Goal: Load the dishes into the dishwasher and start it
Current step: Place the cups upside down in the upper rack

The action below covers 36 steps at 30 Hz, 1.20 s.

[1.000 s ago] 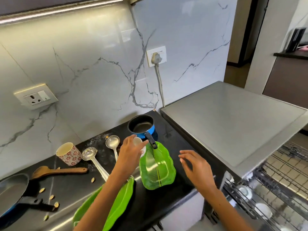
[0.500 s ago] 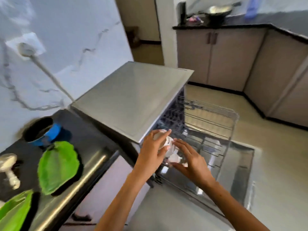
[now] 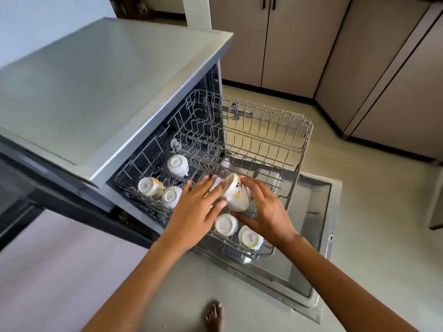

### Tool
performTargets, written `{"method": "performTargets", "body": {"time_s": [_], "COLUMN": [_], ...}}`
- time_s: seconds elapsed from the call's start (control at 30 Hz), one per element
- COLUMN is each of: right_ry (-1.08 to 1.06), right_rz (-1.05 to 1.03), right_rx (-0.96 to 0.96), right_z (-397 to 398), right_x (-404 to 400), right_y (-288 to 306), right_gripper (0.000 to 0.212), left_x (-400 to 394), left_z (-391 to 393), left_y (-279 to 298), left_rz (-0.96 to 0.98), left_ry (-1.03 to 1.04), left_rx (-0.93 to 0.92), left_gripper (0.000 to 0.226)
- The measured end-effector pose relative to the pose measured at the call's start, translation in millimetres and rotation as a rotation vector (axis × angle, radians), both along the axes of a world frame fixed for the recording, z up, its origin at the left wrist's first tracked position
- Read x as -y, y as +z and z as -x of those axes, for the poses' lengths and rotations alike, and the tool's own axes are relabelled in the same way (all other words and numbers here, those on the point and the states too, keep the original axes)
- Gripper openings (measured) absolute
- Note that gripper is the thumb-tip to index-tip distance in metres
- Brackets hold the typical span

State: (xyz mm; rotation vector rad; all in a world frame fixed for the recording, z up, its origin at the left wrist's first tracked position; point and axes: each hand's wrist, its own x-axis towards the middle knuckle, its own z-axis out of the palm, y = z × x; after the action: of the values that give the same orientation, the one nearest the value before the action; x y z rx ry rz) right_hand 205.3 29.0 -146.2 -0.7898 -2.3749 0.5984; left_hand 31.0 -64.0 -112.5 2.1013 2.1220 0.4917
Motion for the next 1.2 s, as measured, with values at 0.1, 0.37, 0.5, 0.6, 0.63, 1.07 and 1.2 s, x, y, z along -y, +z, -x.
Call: {"method": "performTargets", "body": {"time_s": [0.1,0.37,0.5,0.6,0.63,1.07,1.2], "right_ry": [-0.025,-0.044,-0.038,0.017,0.029,0.087,0.03], "right_rz": [0.003,-0.002,0.009,0.01,0.014,0.066,0.106], "right_rx": [0.056,0.255,0.282,0.325,0.331,0.555,0.538], "right_z": [5.0,41.9,76.1,104.1,111.9,191.6,202.8], "right_x": [-15.9,-46.3,-60.9,-74.4,-78.7,-96.6,-100.6], "right_y": [-15.6,-33.5,-32.7,-35.5,-37.4,-58.5,-64.8], "right_gripper": [0.078,0.076,0.068,0.071,0.072,0.063,0.057], "left_x": [15.8,32.3,30.4,30.1,30.4,30.9,31.9], "left_z": [22.3,63.5,69.9,79.1,80.8,80.7,80.6], "left_y": [-39.0,-81.8,-83.1,-87.0,-88.5,-93.2,-95.0], "left_rz": [0.083,0.207,0.197,0.183,0.181,0.162,0.158], "left_ry": [0.048,0.153,0.099,0.086,0.091,0.111,0.11], "left_rx": [-0.22,-0.26,-0.246,-0.246,-0.241,-0.181,-0.166], "left_gripper": [0.054,0.052,0.056,0.056,0.056,0.055,0.055]}}
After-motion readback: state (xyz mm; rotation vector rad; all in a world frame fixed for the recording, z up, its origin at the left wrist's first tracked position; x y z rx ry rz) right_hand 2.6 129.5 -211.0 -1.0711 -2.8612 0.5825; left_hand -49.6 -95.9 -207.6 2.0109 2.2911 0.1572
